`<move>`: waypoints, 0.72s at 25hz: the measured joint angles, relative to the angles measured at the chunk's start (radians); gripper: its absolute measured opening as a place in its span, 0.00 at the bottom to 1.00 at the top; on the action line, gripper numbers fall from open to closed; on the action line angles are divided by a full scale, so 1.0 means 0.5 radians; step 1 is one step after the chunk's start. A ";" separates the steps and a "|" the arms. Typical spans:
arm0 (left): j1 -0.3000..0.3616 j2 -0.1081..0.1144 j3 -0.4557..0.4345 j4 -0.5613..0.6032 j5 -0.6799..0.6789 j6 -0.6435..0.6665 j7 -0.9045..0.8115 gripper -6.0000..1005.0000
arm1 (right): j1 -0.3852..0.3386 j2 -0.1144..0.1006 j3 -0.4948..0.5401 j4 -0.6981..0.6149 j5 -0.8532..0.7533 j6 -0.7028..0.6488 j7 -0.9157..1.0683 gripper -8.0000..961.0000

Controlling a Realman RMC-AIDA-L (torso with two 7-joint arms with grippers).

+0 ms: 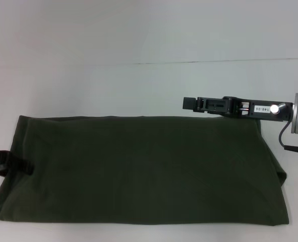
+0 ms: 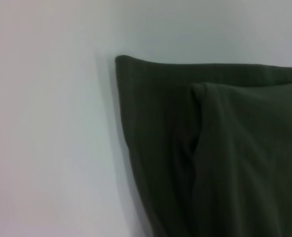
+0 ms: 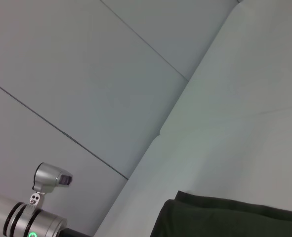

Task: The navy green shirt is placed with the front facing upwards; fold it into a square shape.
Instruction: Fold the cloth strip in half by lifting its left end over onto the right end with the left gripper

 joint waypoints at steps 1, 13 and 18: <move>0.000 0.001 0.000 -0.001 0.002 -0.004 -0.006 0.75 | 0.000 0.000 0.000 0.000 0.000 0.000 0.000 0.81; 0.009 0.005 0.004 -0.016 0.024 -0.060 -0.052 0.75 | 0.011 0.000 -0.002 -0.005 0.000 0.000 0.012 0.81; 0.007 0.006 0.017 -0.023 0.027 -0.064 -0.064 0.75 | 0.013 0.000 -0.006 -0.009 0.000 0.000 0.017 0.81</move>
